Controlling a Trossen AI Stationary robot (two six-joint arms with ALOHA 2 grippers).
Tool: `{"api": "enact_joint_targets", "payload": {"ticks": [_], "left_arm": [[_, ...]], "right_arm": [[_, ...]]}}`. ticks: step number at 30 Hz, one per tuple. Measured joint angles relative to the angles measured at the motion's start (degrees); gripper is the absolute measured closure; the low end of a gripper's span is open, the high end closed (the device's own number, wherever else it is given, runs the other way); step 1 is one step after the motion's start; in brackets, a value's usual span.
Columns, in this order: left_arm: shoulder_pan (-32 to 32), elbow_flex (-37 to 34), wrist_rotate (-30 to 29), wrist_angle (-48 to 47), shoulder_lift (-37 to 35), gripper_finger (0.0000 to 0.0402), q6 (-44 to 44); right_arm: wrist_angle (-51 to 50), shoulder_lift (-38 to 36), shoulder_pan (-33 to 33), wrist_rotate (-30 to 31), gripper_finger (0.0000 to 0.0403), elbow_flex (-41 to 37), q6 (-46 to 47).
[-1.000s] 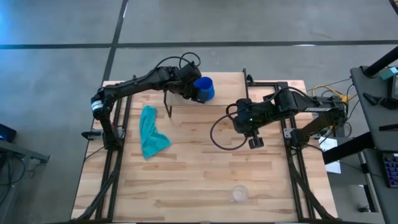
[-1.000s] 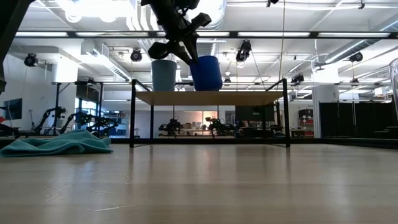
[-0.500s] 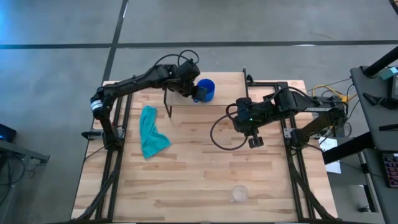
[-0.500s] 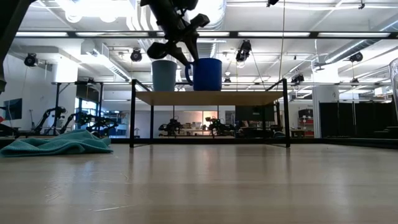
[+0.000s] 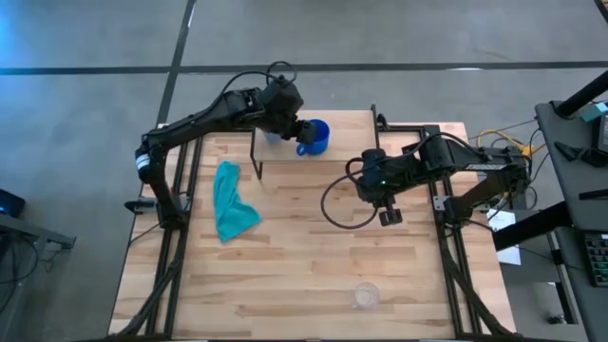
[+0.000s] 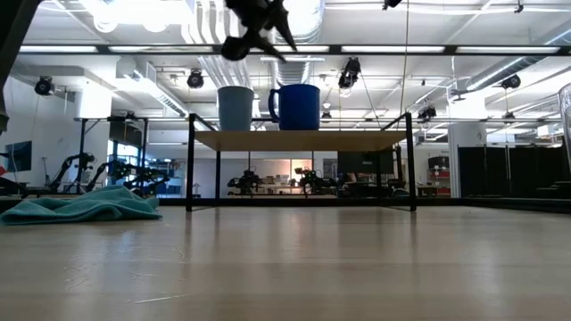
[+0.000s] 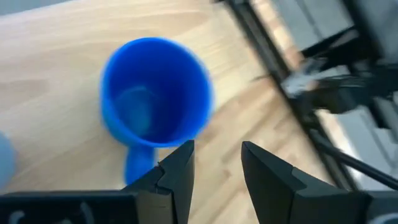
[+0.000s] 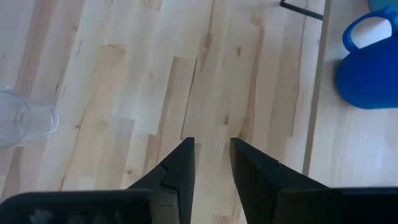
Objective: Stack small to large cups/mugs on shelf
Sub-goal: Put the transparent mug on the shelf
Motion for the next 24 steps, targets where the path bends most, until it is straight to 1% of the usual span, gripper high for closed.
{"api": "enact_joint_targets", "payload": {"ticks": [4,7,9,11,13,17,21,24], "left_arm": [[-1.5,2.2,3.9,1.6,-1.2,0.0283,0.4],[-3.0,4.3,6.6,2.0,-1.4,0.0283,0.7],[-4.3,6.1,7.2,2.1,-1.7,0.0283,2.5],[-5.7,8.1,7.3,2.1,-1.8,0.0283,4.4],[-7.2,10.1,7.3,2.4,-1.8,0.0283,8.1],[-10.4,13.4,7.3,4.9,-1.8,0.0283,17.4],[-12.7,15.1,7.2,8.0,-2.2,0.0283,24.5],[-13.3,16.2,7.0,8.0,-2.8,0.0283,27.4]], "right_arm": [[-1.8,0.0,0.0,0.0,0.0310,0.0,0.5],[-3.7,0.0,0.0,-0.8,0.0308,0.0,3.3],[-5.3,0.0,0.0,-3.8,0.0308,0.0,5.7],[-6.3,0.0,0.0,-8.3,0.0309,0.0,7.5],[-6.4,0.0,0.6,-11.9,0.0310,-0.2,8.8],[-5.9,-0.1,2.1,-12.8,0.0307,-2.1,9.7],[-2.6,-0.1,3.6,-13.3,0.0305,-7.4,13.4],[1.2,-0.1,4.4,-16.2,0.0305,-12.1,17.8]]}}
